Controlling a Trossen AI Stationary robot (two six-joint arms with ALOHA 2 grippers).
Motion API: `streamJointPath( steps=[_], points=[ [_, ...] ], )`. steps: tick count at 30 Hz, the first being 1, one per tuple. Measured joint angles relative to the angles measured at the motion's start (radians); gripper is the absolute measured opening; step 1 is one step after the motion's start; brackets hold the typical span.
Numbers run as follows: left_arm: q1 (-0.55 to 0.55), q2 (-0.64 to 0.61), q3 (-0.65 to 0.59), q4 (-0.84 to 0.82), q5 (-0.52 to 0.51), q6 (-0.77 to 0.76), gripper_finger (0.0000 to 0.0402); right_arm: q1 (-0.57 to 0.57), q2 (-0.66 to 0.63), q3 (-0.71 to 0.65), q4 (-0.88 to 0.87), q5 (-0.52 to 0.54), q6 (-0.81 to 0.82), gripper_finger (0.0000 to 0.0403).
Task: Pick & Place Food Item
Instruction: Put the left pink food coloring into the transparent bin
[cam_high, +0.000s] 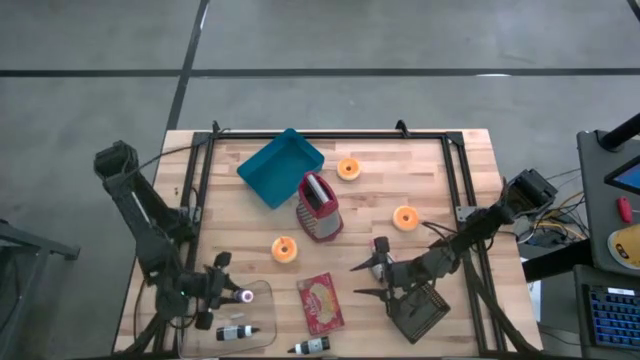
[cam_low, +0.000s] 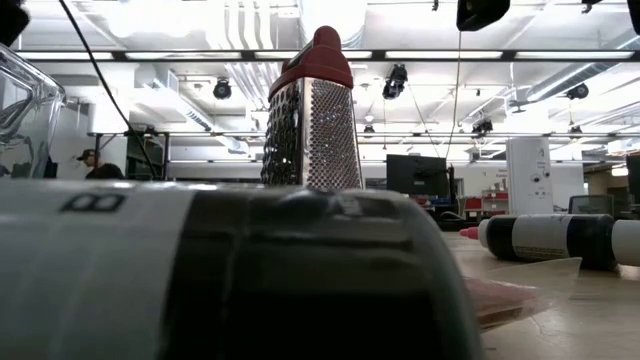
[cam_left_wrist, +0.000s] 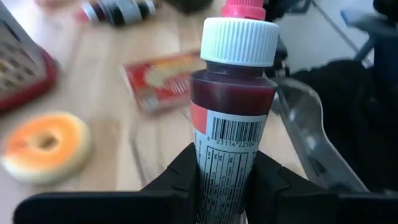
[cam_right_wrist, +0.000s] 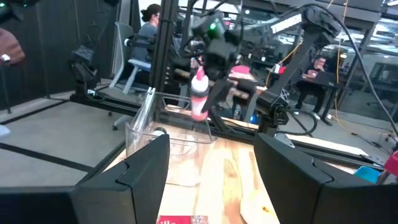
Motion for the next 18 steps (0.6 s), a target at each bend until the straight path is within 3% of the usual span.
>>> streamJointPath(
  steps=[13, 18],
  points=[
    [0.011, 0.143, 0.107, -0.141, 0.242, -0.181, 0.0081, 0.005, -0.057, 0.001, -0.147, 0.034, 0.071, 0.0231],
    [0.049, 0.187, 0.118, -0.172, 0.371, -0.217, 0.0081, 0.034, -0.107, 0.0, -0.224, 0.105, 0.075, 0.0231]
  ],
)
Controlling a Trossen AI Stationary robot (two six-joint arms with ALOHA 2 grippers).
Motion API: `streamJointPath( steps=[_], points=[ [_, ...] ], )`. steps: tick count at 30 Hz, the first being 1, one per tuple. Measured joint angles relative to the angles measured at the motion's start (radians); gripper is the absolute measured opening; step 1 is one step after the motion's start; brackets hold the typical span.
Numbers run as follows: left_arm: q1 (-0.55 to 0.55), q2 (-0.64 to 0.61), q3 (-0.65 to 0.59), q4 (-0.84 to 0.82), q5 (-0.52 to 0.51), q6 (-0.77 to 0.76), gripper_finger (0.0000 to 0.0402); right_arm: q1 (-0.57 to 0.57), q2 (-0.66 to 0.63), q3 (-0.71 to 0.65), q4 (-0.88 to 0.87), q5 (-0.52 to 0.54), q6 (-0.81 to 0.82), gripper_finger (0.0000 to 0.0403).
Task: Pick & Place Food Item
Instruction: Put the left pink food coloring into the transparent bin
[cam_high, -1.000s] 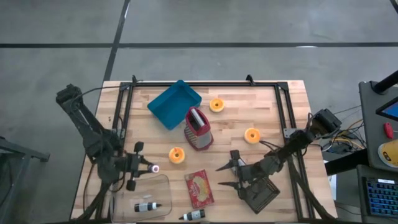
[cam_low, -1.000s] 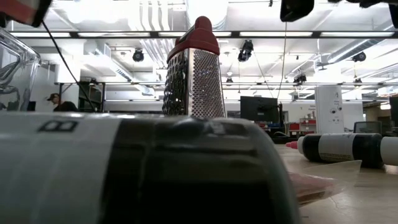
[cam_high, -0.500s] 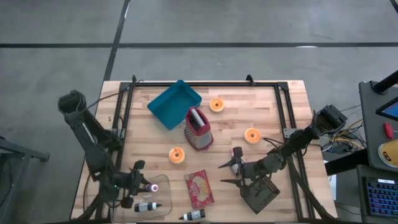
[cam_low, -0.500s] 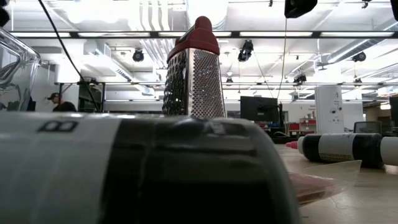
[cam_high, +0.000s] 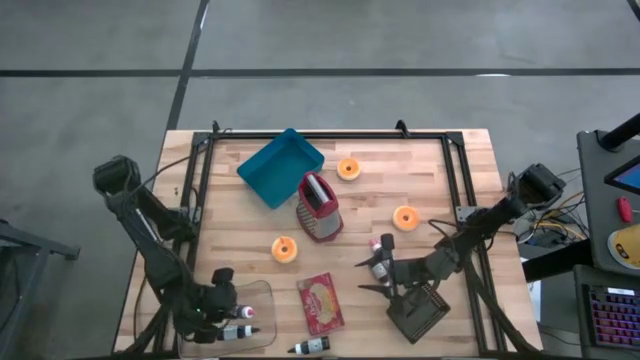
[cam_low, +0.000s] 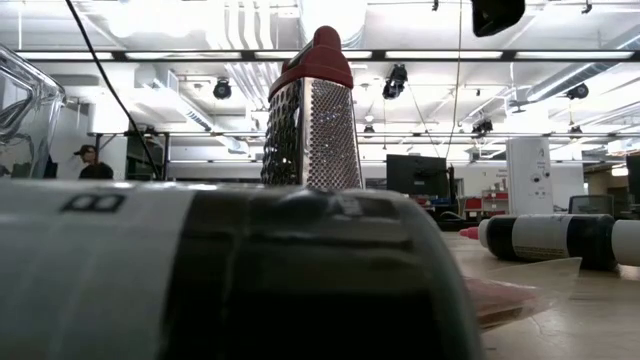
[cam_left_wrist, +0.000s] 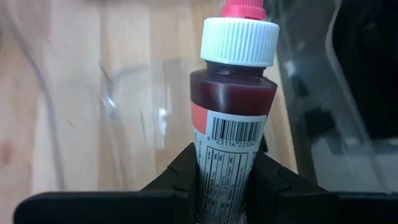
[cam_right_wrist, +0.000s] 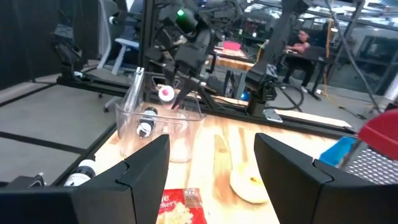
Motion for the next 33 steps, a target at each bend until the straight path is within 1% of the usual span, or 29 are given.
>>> streamJointPath(
  steps=[4, 12, 20, 23, 29, 33],
  points=[
    [0.038, 0.037, -0.001, -0.023, 0.121, -0.021, 0.0081, 0.021, -0.045, 0.005, -0.068, 0.049, 0.0, 0.0231],
    [0.086, 0.073, 0.009, -0.087, 0.281, -0.043, 0.0081, 0.042, -0.095, 0.008, -0.14, 0.103, 0.004, 0.0231],
    [0.123, 0.097, 0.007, -0.119, 0.471, -0.062, 0.0081, 0.043, -0.098, 0.008, -0.155, 0.108, 0.004, 0.0231],
    [0.128, 0.103, 0.007, -0.119, 0.501, -0.062, 0.0081, 0.043, -0.097, 0.008, -0.163, 0.108, 0.008, 0.0231],
    [0.129, 0.104, 0.007, -0.117, 0.505, -0.066, 0.0116, 0.045, -0.097, 0.008, -0.171, 0.108, 0.012, 0.0231],
    [0.129, 0.104, 0.007, -0.116, 0.507, -0.069, 0.0124, 0.045, -0.096, 0.008, -0.174, 0.108, 0.013, 0.0231]
  ],
)
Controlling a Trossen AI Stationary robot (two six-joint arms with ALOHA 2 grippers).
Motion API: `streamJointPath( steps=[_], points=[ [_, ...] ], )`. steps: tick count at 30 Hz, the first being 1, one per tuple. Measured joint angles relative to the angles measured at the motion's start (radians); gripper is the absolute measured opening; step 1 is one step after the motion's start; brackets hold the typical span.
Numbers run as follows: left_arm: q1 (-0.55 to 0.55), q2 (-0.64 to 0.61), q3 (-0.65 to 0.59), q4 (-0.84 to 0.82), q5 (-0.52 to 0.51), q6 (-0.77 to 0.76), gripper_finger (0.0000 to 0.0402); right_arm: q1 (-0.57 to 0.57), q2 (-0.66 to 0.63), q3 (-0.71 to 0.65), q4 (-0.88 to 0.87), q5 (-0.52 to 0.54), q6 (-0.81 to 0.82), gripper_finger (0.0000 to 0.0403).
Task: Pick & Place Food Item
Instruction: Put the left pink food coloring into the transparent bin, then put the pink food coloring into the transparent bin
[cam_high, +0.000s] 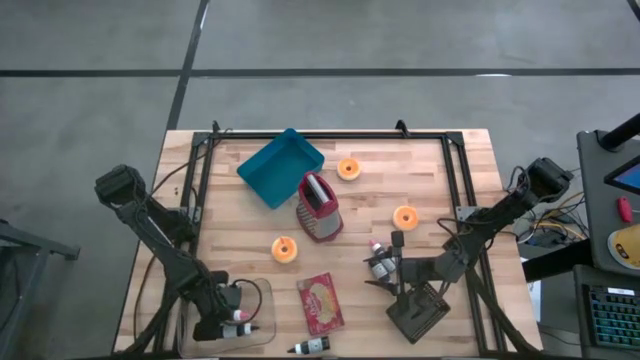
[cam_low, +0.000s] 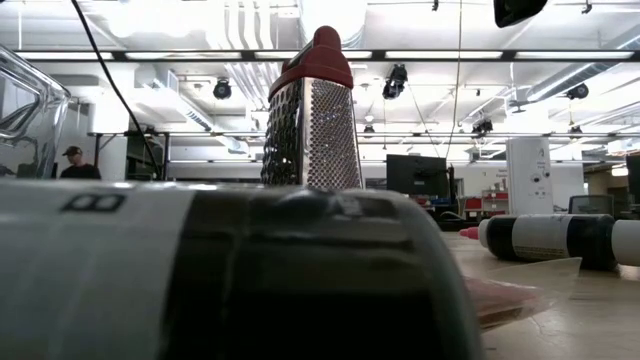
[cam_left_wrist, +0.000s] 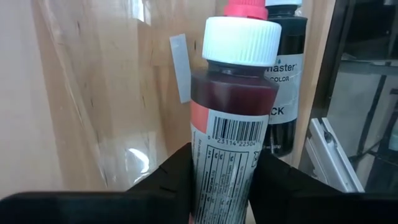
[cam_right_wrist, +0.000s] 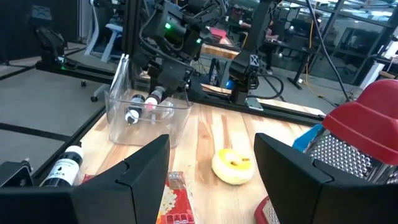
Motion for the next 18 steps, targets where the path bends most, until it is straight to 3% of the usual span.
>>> streamJointPath(
  steps=[6, 18],
  points=[
    [0.0, 0.0, -0.001, -0.022, -0.004, -0.029, 0.0133, 0.0, 0.0, 0.0, -0.006, 0.0, 0.009, 0.0231],
    [0.001, -0.013, 0.024, -0.038, -0.036, -0.041, 0.0201, 0.0, 0.0, 0.0, -0.009, -0.001, 0.01, 0.0231]
  ],
)
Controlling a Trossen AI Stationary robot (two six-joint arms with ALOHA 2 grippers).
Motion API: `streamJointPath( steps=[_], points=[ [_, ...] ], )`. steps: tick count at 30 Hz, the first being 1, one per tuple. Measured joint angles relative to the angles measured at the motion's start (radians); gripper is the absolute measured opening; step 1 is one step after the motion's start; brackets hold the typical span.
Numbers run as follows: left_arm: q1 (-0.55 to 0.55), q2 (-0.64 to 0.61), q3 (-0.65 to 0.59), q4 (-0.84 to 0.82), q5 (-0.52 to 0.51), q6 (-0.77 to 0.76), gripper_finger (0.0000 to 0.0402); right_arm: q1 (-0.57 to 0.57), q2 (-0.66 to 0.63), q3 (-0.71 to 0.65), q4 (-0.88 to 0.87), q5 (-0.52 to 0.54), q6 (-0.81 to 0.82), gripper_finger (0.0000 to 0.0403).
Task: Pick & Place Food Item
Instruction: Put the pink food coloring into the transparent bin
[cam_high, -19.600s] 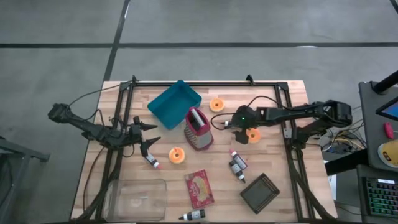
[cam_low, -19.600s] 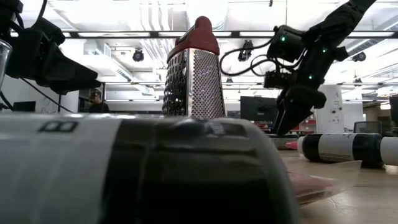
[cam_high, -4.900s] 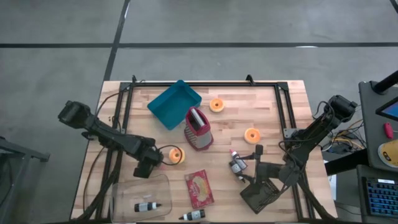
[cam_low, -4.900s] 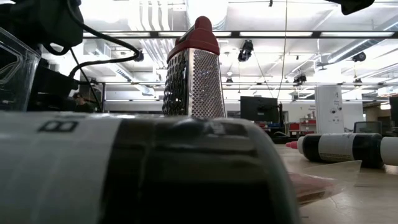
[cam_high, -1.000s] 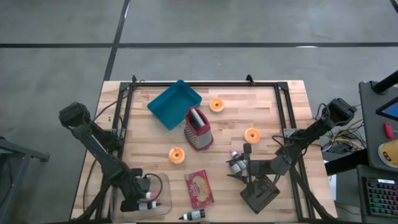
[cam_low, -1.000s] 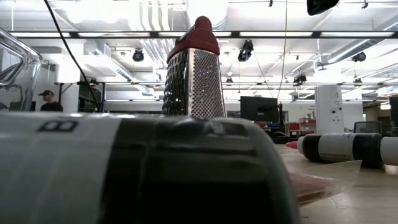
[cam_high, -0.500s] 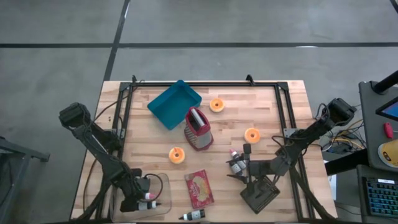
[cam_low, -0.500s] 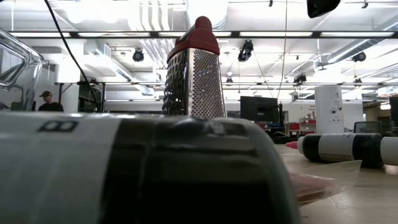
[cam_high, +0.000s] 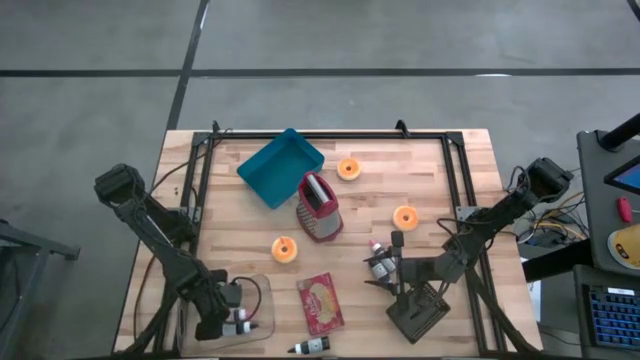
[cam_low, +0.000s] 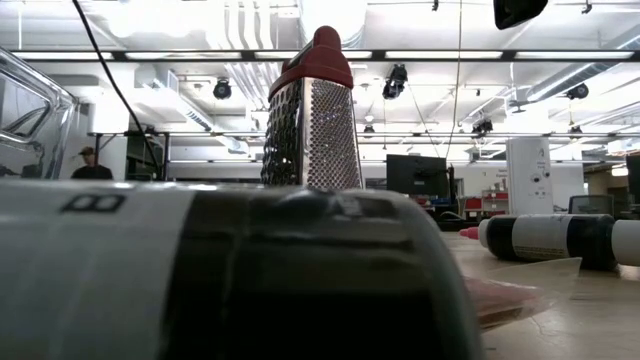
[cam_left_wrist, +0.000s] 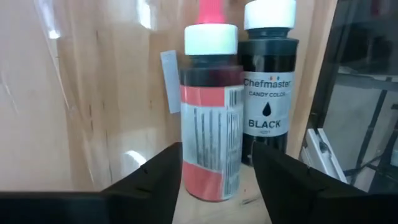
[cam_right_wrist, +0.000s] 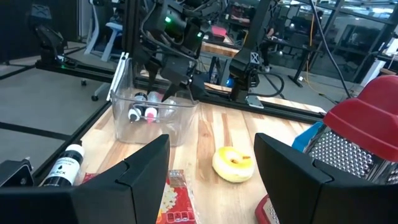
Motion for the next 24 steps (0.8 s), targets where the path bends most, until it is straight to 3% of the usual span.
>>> streamJointPath(
  steps=[13, 19, 22, 24],
  points=[
    [-0.001, -0.031, 0.084, -0.041, -0.037, 0.054, 0.0209, 0.0, -0.002, 0.0, -0.037, -0.001, 0.029, 0.0231],
    [-0.002, -0.086, 0.149, -0.044, -0.267, 0.242, 0.0209, 0.0, -0.002, 0.008, -0.117, 0.021, 0.1, 0.0231],
    [-0.002, -0.124, 0.176, -0.044, -0.469, 0.385, 0.0208, -0.001, -0.002, 0.037, -0.22, 0.025, 0.155, 0.0231],
    [-0.003, -0.156, 0.181, -0.044, -0.657, 0.453, 0.0209, -0.005, -0.002, 0.063, -0.308, 0.027, 0.202, 0.0231]
  ],
)
